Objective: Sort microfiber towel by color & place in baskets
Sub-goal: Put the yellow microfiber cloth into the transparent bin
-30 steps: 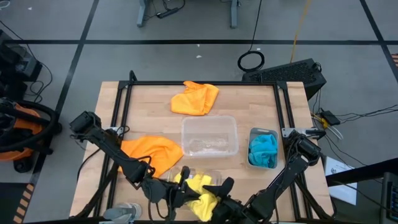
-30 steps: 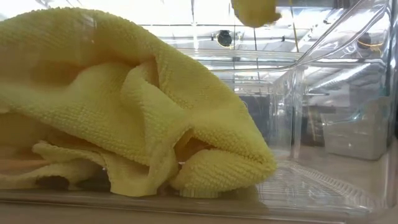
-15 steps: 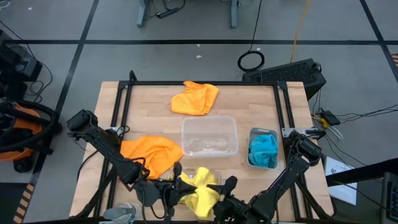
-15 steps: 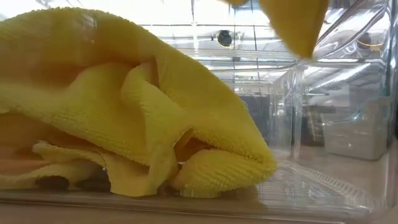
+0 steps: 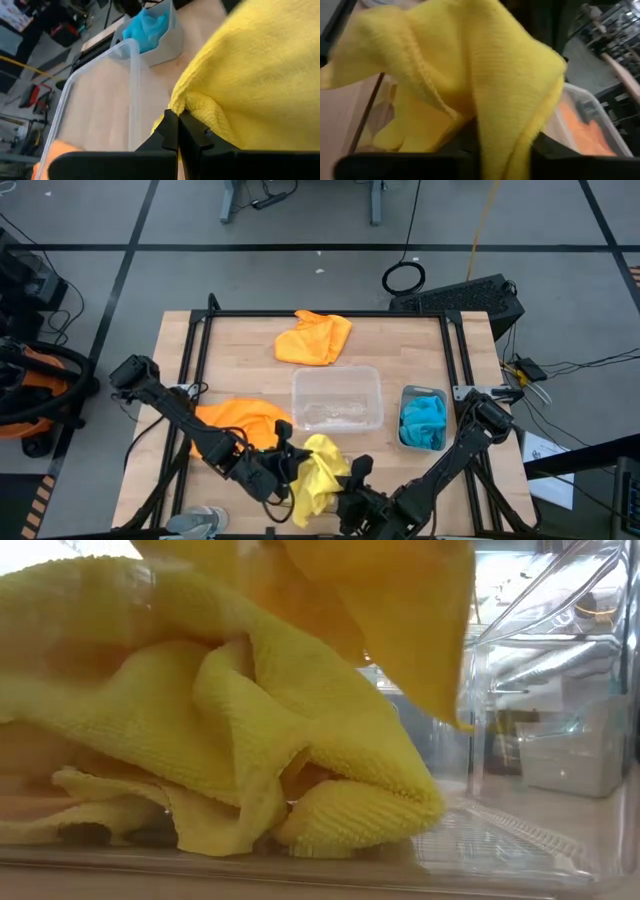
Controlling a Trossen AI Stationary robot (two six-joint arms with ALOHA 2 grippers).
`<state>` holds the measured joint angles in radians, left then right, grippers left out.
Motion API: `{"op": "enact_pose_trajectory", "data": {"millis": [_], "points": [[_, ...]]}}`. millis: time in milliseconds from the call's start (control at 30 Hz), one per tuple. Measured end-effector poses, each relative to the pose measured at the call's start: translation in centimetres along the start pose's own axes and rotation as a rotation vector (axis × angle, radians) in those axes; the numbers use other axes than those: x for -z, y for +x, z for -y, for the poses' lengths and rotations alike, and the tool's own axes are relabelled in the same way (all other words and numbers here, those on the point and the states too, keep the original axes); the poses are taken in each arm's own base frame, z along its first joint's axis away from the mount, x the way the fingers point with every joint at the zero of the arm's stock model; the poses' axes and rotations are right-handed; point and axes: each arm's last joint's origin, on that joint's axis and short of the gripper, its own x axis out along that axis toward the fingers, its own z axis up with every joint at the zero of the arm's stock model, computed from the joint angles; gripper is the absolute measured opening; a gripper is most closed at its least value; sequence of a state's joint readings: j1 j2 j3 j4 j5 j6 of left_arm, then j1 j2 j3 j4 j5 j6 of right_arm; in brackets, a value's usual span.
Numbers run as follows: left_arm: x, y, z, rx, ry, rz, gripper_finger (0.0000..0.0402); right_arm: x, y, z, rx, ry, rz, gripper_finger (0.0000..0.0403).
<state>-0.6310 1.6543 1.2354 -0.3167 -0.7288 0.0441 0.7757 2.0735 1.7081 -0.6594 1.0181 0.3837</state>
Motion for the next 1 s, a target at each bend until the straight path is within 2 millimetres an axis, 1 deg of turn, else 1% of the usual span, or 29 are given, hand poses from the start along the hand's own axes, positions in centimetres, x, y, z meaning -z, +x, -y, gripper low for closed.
{"op": "enact_pose_trajectory", "data": {"millis": [67,133,200,267,367,533,667,833,1000], "points": [[0.1,0.3,-0.3,0.012,-0.015,-0.008,0.0002,0.0,-0.1,0.0,-0.001,-0.001,0.002,0.0034],[0.1,0.5,-0.3,0.08,-0.022,-0.01,0.0002,-0.3,-0.5,0.1,-0.013,0.006,0.007,0.0011],[0.1,0.6,-0.2,0.168,-0.026,-0.008,0.0002,-0.9,-1.1,0.4,-0.042,0.021,0.012,0.0007],[0.0,0.6,-0.1,0.221,-0.032,0.001,0.0002,-1.5,-1.6,0.7,-0.115,0.048,0.0,0.0016],[0.0,0.5,0.0,0.229,-0.032,0.004,0.0002,-1.9,-1.8,0.8,-0.21,0.108,-0.04,0.004],[0.1,0.6,-0.2,0.204,-0.028,-0.009,0.0002,-1.7,-1.8,1.0,-0.205,0.119,-0.074,0.009],[0.5,0.8,-0.4,0.199,-0.036,-0.052,0.0002,-1.2,-1.9,1.3,-0.21,0.108,-0.118,0.0121],[1.0,1.0,-0.7,0.192,-0.04,-0.093,0.0002,-1.6,-2.7,2.1,-0.306,0.115,-0.161,0.0134],[0.9,0.9,-0.6,0.193,-0.041,-0.091,0.0002,-2.1,-3.3,3.0,-0.315,0.13,-0.149,0.0128]]}}
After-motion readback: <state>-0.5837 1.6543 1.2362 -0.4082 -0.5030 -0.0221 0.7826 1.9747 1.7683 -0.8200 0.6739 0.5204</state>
